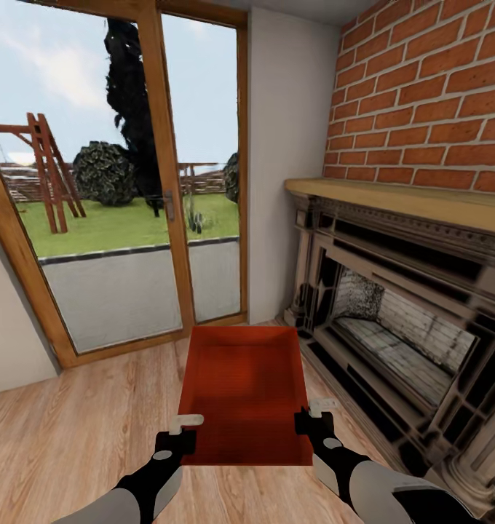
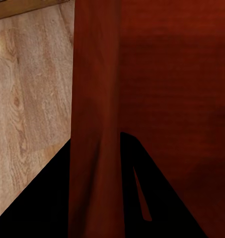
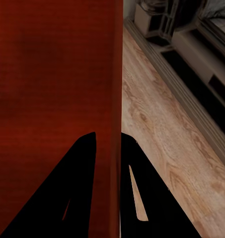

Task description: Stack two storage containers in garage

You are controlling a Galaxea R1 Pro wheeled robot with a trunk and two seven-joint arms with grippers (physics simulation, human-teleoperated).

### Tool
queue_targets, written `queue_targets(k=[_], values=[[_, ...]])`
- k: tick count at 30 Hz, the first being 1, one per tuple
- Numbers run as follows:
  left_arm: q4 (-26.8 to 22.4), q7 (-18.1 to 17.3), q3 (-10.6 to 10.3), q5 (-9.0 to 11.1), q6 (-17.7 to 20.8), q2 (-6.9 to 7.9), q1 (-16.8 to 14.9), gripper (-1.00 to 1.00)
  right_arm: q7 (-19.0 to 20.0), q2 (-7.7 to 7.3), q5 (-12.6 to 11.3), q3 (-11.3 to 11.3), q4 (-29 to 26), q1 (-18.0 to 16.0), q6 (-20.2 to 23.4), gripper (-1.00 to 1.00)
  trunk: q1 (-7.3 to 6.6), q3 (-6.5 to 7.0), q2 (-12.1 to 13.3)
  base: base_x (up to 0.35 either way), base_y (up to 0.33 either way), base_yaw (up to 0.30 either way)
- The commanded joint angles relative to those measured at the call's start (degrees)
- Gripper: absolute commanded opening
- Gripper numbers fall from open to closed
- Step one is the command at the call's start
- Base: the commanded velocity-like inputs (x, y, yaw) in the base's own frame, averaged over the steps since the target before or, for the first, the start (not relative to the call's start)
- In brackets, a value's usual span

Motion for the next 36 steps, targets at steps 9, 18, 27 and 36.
queue_targets(k=[9,18,27,36], values=[[-0.11,1.18,1.55,-0.16,-0.32,0.09,-0.09,-1.0,-0.78,-0.22,-1.25,-1.28,0.2,-0.05,-0.34,-1.0,0.01,0.77,-0.06,0.0,0.0,0.0],[-0.11,1.17,1.55,-0.13,-0.32,0.14,-0.09,-1.0,-0.78,-0.22,-1.22,-1.26,0.21,-0.05,-0.34,-1.0,0.01,1.62,-0.06,0.0,0.0,0.0],[-0.11,1.17,1.55,-0.13,-0.38,0.23,-0.09,-1.0,-0.78,-0.22,-1.23,-1.29,0.19,-0.05,-0.34,-1.0,0.01,2.46,-0.06,0.0,0.0,0.0],[-0.11,1.17,1.55,-0.13,-0.41,0.23,-0.09,-1.0,-0.78,-0.22,-1.23,-1.27,0.23,-0.05,-0.34,-1.0,0.01,3.31,-0.06,0.0,0.0,0.0]])
